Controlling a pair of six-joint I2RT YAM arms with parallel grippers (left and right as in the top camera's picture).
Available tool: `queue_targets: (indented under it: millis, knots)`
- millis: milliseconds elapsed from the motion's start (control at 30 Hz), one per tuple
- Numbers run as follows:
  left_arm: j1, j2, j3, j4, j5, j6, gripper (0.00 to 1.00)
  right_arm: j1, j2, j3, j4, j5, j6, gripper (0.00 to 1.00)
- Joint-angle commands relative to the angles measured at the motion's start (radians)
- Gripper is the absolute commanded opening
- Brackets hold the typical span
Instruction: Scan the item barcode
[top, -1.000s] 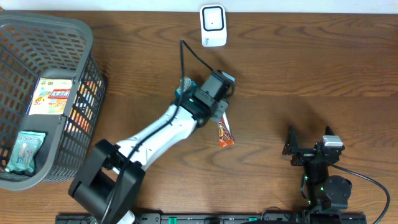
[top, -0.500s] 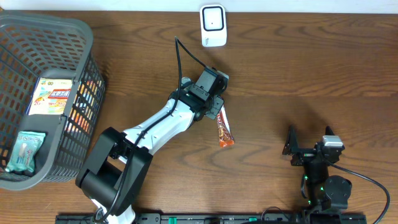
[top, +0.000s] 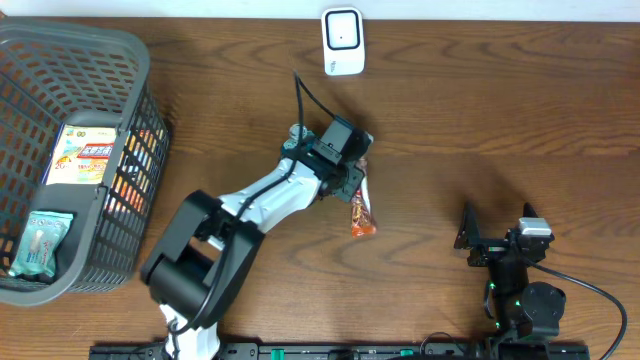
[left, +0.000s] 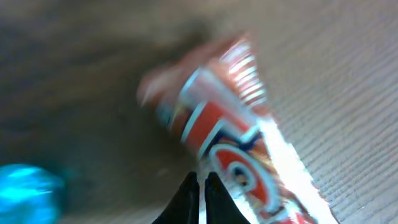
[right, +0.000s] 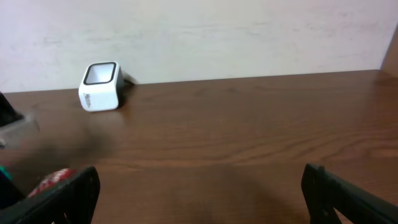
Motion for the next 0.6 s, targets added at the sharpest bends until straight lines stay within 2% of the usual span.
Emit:
queue_targets:
  millis: [0, 300, 567]
  knots:
    - [-0.025, 0.075, 0.009, -0.008, 0.056, 0.003, 0.07, 0.006, -0.001, -0.001, -0.004, 0.005, -0.012, 0.99]
    - [-0.049, 0.074, 0.01, -0.019, 0.055, 0.003, 0.07, 0.006, -0.001, -0.001, -0.004, 0.005, -0.012, 0.99]
    - [-0.053, -0.104, 0.011, -0.092, 0.037, 0.004, 0.07, 0.006, -0.001, -0.001, -0.004, 0.005, -0.012, 0.99]
